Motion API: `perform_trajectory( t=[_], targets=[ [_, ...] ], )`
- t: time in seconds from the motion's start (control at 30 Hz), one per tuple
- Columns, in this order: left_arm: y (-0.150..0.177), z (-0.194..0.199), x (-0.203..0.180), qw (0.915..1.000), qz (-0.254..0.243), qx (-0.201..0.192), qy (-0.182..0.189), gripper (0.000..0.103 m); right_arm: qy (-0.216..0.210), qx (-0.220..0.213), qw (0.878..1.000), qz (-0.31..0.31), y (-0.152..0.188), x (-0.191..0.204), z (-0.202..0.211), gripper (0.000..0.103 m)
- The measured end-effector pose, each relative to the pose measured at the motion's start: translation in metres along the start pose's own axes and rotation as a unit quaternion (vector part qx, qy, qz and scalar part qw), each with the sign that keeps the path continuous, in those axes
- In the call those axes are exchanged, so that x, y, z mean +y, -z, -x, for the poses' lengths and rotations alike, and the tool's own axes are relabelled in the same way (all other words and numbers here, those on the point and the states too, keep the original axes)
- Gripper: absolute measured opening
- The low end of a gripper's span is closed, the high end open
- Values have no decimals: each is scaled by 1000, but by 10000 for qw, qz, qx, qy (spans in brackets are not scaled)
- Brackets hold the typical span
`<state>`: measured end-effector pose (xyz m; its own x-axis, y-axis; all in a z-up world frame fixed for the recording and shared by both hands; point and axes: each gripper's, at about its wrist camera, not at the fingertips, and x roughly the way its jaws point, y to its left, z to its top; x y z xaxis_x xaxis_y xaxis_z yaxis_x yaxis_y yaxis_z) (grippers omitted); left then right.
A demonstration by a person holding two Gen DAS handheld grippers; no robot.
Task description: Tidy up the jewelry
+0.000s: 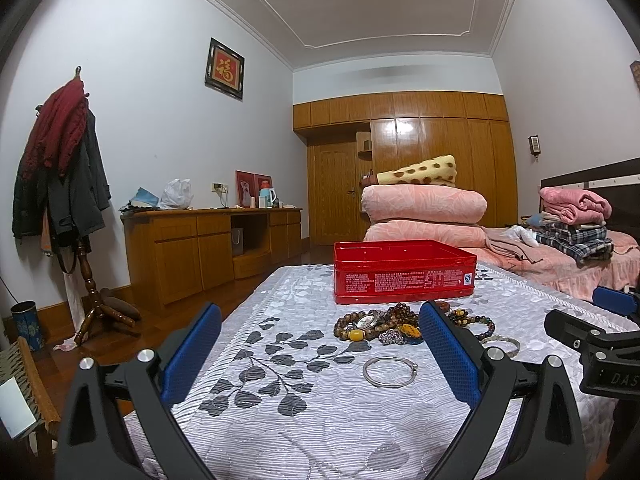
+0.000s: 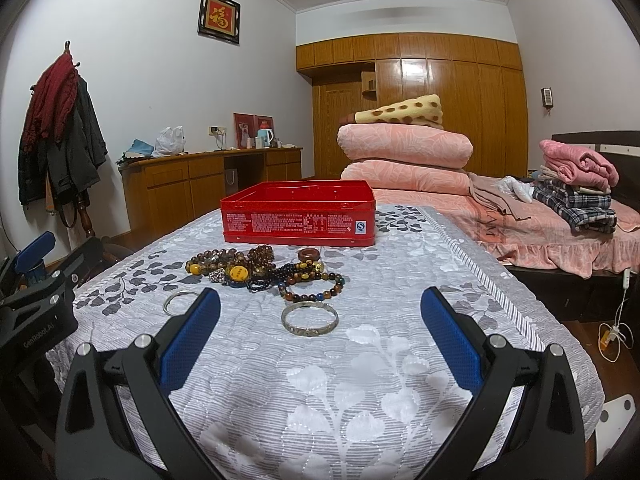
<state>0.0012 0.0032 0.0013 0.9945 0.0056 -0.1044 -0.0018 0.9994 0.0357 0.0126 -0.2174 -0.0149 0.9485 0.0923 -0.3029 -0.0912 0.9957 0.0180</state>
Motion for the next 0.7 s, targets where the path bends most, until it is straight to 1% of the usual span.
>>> perform_trajectory(
  t=[0.7],
  targets=[
    [0, 0, 0, 10000, 4, 5, -5, 97, -9, 29, 10000, -16, 2, 0, -3, 97]
  ],
)
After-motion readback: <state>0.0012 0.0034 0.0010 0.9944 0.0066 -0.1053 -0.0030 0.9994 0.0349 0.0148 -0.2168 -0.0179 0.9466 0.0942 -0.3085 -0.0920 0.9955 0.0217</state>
